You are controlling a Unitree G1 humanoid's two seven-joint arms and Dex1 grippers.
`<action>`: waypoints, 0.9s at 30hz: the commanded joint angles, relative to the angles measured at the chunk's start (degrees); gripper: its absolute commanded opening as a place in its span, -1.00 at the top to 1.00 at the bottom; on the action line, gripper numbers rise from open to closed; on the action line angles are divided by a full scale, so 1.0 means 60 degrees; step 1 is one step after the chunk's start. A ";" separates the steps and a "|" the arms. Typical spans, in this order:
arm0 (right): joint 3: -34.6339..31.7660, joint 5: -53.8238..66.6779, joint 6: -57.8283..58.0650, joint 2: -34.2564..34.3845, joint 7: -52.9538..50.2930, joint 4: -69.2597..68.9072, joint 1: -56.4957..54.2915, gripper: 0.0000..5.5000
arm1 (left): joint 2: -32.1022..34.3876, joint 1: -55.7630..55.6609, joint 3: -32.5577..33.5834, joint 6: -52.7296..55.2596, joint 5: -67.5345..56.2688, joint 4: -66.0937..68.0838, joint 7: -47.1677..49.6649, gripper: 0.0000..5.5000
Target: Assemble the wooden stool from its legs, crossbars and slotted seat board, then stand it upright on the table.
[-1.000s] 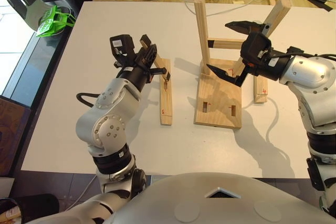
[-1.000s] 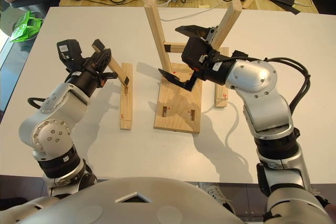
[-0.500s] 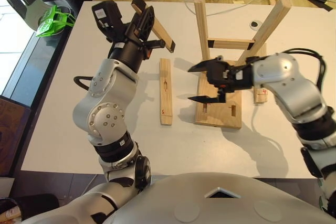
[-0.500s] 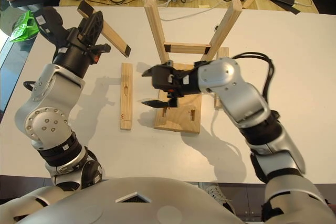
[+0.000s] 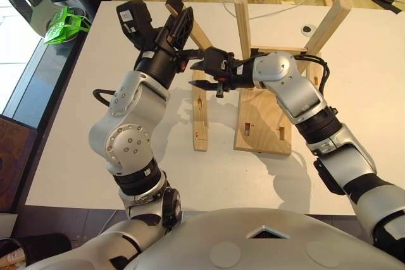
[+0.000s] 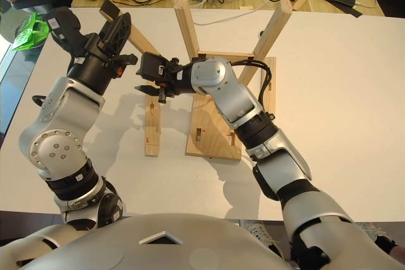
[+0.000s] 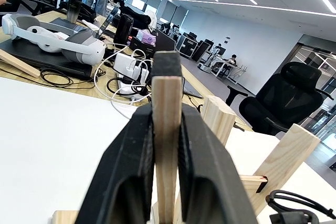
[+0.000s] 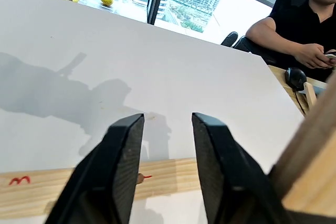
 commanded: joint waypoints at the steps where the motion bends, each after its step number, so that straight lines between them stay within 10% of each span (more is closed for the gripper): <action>1: -0.0367 -0.0288 -0.0341 0.0187 -0.0369 0.0447 -0.0394 0.69 | 0.0162 -0.0017 -0.0003 0.0102 -0.0073 0.0036 0.0054 0.85; 6: -0.0613 -0.0492 -0.0600 0.0342 -0.0669 0.0903 -0.0457 1.00 | 0.0205 -0.0034 -0.0019 0.0139 -0.0137 0.0023 0.0074 0.85; 17: -0.0883 -0.0398 -0.0582 0.0403 -0.0487 0.0571 -0.0188 1.00 | 0.0230 0.0006 -0.0016 -0.0009 -0.0074 0.0017 0.0184 0.85; 27: -0.1131 0.0646 0.2601 -0.2886 0.1607 -0.4984 0.2518 1.00 | 0.0581 0.0520 0.0037 0.0942 0.0322 -0.0126 0.1014 0.85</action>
